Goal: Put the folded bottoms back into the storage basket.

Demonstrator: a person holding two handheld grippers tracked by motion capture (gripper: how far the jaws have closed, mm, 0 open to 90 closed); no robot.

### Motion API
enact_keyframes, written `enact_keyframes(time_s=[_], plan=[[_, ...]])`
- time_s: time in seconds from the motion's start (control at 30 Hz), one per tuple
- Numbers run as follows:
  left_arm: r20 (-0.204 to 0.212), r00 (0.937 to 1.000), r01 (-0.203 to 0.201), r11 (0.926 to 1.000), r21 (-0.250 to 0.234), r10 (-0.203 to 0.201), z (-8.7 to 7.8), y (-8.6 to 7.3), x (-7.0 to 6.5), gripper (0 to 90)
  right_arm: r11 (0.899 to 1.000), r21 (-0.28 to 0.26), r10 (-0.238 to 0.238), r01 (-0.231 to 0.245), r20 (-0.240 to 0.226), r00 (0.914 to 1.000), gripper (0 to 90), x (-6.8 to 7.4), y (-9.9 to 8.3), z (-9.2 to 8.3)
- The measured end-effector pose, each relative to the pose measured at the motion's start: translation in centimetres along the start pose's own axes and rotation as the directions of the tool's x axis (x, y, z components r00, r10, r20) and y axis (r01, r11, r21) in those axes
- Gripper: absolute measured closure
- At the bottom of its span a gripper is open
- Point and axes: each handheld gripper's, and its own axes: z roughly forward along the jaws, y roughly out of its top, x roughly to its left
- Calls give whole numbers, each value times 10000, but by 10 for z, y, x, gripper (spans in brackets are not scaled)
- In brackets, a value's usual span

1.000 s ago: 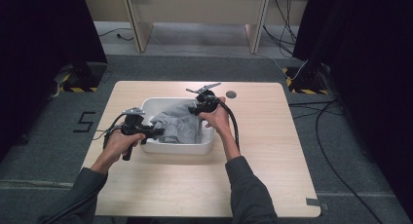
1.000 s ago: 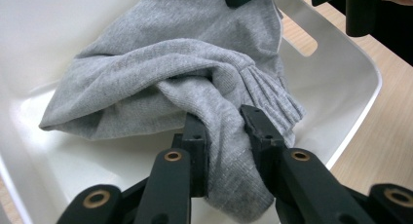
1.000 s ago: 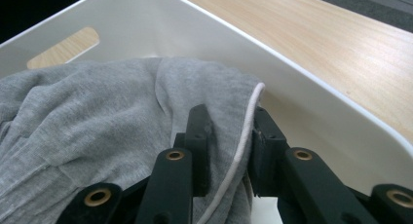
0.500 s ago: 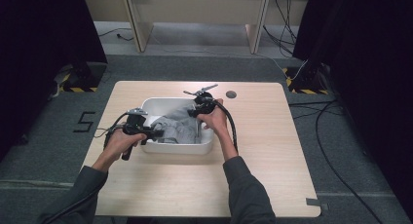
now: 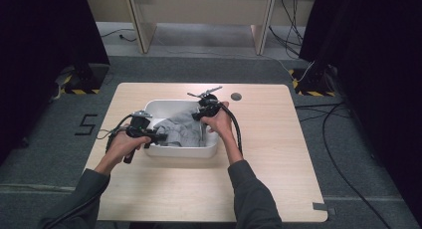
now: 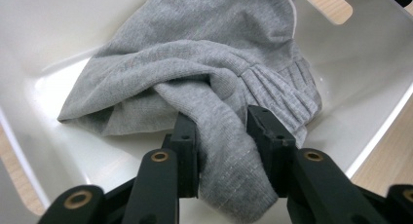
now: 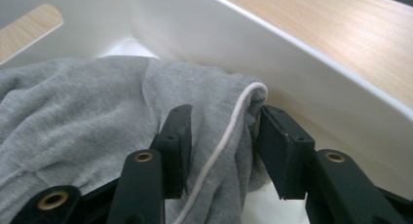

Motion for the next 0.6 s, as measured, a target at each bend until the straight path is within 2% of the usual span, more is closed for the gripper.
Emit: enact_keyframes(time_s=[0.2, 0.43, 0.6], plan=[[-527, 9986, 3, 9999, -107, -8, -4, 0, -1, 527, 9999, -138, 10, -7, 176, 9998, 494, 0, 2, -4], [-744, 9972, 5, 9974, -720, -59, -15, 6, -3, 487, 9992, -396, -71, 79, 205, 9998, 483, 3, 4, -11], [-612, 9981, -126, 9966, -812, 76, -18, 9, -9, 487, 9983, -564, -134, 149, 274, 9995, 484, 5, 6, -17]])
